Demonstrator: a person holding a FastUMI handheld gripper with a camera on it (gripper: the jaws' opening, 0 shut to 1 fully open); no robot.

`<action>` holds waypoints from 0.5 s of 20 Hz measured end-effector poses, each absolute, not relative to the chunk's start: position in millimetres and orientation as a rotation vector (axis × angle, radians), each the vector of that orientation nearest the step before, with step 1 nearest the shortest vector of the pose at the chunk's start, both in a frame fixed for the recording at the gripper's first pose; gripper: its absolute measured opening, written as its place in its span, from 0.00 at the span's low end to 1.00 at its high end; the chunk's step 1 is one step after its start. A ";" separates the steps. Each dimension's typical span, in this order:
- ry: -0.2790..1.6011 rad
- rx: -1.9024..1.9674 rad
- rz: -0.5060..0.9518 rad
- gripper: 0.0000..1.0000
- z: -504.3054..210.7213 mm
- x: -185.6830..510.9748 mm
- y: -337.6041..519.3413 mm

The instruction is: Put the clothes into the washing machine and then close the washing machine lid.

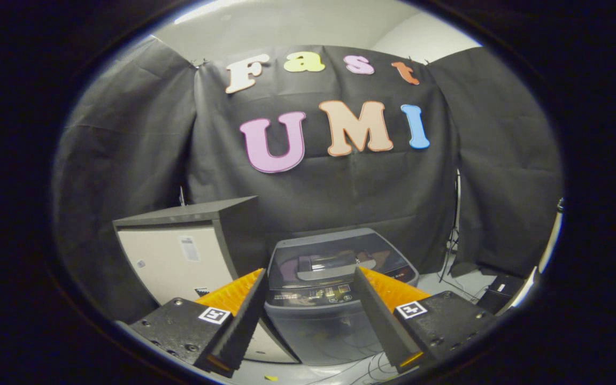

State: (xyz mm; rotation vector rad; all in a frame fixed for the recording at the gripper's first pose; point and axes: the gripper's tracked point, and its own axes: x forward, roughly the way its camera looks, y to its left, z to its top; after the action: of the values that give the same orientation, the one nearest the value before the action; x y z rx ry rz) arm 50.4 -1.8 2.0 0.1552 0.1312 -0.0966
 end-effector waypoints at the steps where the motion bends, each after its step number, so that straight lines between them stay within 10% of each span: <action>1: 0.112 0.161 -0.100 0.97 6.5 41.1 -5.0; 10: 0.143 0.158 -0.048 0.97 -25.9 -3.7 -16.6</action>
State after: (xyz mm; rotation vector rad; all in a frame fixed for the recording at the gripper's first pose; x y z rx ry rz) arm -3.7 -16.6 -25.9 0.1580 0.1426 -0.0483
